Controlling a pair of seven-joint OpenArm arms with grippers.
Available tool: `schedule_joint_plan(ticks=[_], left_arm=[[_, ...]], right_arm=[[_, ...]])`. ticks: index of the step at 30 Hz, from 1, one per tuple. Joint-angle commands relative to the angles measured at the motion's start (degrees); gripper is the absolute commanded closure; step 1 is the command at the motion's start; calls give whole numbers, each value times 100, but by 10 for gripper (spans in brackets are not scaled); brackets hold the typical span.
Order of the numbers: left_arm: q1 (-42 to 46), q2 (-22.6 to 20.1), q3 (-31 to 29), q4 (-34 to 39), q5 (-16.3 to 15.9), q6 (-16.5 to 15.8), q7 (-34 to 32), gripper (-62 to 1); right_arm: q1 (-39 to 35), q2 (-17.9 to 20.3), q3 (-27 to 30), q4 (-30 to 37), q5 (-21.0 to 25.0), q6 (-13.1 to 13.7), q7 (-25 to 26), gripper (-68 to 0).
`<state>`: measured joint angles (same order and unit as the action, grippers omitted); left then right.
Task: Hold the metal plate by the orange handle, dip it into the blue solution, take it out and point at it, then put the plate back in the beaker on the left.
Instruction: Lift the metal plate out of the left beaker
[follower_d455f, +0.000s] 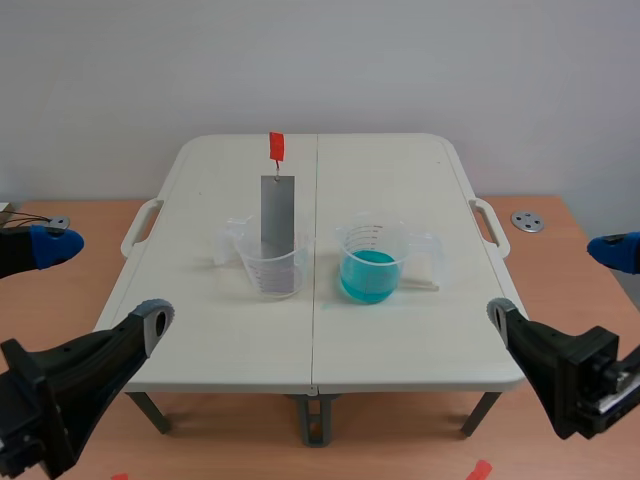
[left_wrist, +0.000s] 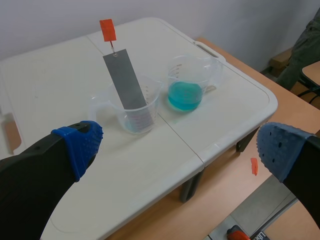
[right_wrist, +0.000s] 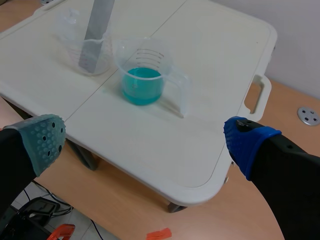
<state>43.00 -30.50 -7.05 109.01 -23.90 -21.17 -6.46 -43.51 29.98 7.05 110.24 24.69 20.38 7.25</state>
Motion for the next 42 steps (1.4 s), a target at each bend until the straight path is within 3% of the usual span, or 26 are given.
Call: schedule_joint_plan(ticks=[1,22,36,42], left_arm=[[-4,2,-4,66,-52,-15,-98,-623],[-2,2,-4,66,-52,7,-103,-623],[-4,2,-4,66,-52,7,-101,-623],[-2,0,-4,66,-52,7,-101,-623]], right_arm=[[50,0,13,37,24,-109,199,-663],[98,0,13,37,17,-105,210,-663],[664,-20,2,-175,-20,-101,39,-663],[1091,-17,-92,-476,-17,118,39,-663]])
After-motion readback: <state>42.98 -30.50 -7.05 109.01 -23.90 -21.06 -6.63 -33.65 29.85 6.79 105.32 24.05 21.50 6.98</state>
